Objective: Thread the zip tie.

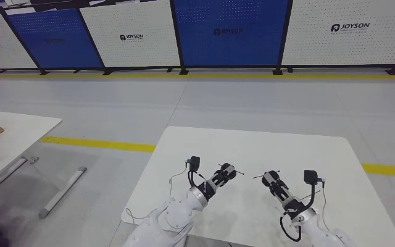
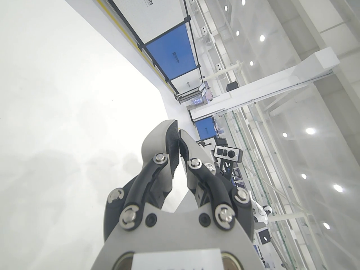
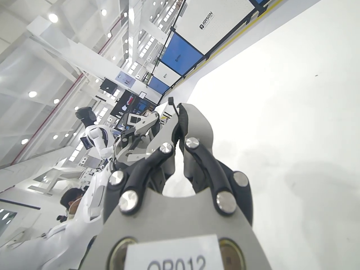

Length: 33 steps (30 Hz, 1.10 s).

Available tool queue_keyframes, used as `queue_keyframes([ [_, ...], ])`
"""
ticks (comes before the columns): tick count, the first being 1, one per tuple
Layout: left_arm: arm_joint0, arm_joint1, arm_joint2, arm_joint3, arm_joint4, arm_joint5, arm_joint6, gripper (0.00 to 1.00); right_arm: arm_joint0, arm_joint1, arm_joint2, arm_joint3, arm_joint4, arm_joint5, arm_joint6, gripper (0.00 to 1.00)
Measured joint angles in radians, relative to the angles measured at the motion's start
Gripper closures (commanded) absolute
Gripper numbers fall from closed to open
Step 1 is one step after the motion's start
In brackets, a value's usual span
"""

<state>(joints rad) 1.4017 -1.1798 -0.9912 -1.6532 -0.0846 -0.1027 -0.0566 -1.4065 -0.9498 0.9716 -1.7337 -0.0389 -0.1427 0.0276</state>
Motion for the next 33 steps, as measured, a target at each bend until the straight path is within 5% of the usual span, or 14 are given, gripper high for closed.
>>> queue_keyframes([
  [26,-0.007,-0.011,0.028,-0.001,0.05,0.01,0.035,1.0,0.066,-0.041,-0.049,0.043,-0.051,0.024,-0.02,1.0],
  [33,-0.01,-0.015,0.032,0.005,0.071,0.006,0.035,1.0,0.038,-0.047,-0.025,0.068,-0.043,-0.055,-0.001,1.0],
])
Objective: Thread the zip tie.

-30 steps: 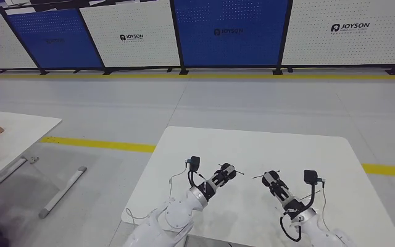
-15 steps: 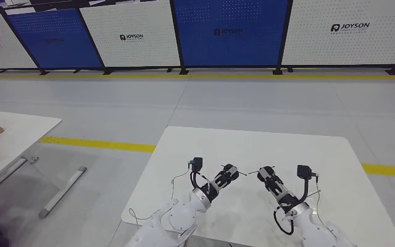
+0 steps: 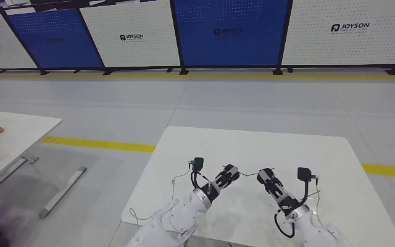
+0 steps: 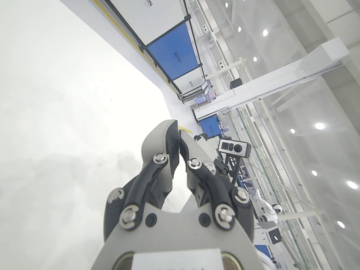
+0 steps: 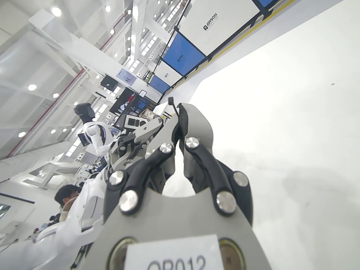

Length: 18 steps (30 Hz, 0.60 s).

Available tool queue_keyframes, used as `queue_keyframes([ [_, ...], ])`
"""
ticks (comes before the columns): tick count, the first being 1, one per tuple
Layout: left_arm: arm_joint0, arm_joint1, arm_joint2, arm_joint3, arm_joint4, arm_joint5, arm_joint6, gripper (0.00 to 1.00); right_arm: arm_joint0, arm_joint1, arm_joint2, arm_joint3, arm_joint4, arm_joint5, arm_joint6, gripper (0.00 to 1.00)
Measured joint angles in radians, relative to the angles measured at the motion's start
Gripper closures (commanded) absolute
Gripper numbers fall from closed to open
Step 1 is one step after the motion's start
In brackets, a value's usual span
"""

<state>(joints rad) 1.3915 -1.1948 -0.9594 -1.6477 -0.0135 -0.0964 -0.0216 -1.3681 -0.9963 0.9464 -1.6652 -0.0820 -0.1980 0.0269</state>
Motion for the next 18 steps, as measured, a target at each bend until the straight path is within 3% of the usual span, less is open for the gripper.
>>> queue_keyframes([
  [6,-0.004,-0.003,0.01,0.017,0.04,-0.008,-0.007,1.0,-0.018,-0.007,0.017,0.015,-0.005,-0.028,0.001,1.0],
  [18,-0.005,-0.004,0.01,0.018,0.04,-0.011,-0.008,1.0,-0.023,-0.012,0.021,0.011,-0.007,-0.024,0.007,1.0],
])
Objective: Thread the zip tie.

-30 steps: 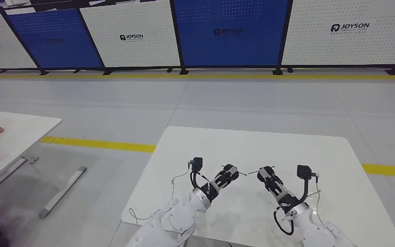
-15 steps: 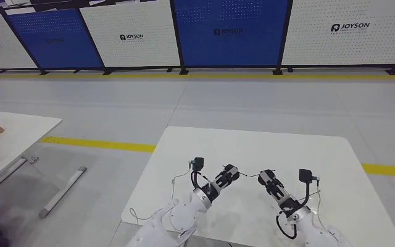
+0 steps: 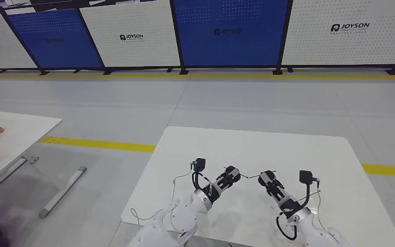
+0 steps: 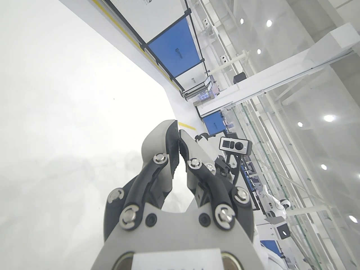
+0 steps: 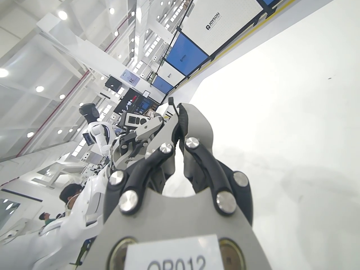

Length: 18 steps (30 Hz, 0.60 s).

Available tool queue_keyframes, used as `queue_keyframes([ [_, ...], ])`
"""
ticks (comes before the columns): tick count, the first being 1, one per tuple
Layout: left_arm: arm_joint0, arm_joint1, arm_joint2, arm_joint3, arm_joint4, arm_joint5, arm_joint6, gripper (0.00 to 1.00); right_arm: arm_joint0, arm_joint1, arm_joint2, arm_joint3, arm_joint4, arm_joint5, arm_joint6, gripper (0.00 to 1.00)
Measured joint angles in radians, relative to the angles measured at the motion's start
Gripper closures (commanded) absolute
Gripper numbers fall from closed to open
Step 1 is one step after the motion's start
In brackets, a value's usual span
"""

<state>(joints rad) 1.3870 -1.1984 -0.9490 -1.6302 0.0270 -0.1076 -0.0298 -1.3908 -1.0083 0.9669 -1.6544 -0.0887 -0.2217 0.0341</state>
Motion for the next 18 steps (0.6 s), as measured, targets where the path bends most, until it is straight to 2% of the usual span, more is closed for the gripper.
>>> queue_keyframes([
  [18,0.0,0.0,0.0,0.0,0.0,0.0,0.0,1.0,-0.018,-0.024,0.036,-0.002,-0.015,-0.001,0.035,1.0],
])
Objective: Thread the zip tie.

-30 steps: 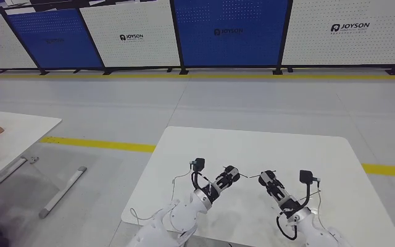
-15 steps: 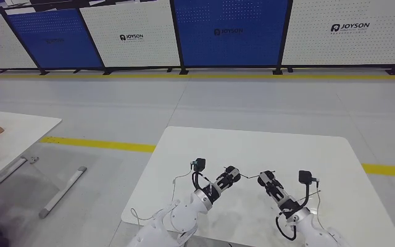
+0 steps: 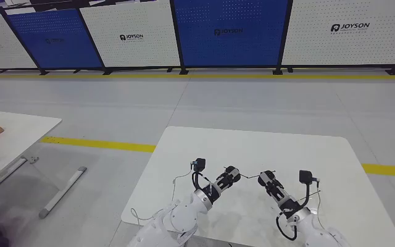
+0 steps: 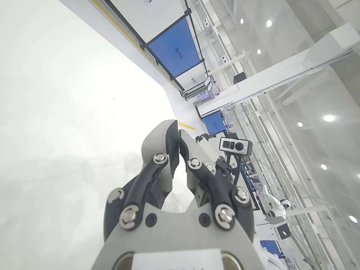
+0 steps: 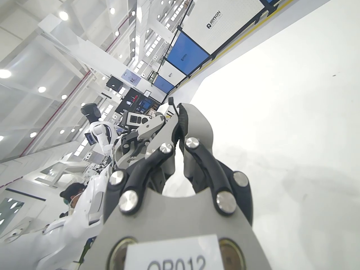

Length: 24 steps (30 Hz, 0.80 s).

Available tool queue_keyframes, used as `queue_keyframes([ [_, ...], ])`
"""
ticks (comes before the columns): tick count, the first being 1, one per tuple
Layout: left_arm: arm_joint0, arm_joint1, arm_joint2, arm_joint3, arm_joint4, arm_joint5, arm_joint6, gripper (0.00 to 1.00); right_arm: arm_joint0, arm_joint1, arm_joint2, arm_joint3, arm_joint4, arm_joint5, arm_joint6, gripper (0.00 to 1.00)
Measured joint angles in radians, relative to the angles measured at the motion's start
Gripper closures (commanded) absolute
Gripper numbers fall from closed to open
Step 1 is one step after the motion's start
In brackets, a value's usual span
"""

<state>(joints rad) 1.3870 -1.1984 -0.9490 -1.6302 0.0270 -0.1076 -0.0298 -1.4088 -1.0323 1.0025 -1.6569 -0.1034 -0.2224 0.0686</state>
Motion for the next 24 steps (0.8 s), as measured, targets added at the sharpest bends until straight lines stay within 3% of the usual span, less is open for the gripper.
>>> queue_keyframes([
  [24,0.0,0.0,0.0,0.0,0.0,0.0,0.0,1.0,-0.016,-0.03,0.03,0.0,-0.036,0.012,0.024,1.0],
])
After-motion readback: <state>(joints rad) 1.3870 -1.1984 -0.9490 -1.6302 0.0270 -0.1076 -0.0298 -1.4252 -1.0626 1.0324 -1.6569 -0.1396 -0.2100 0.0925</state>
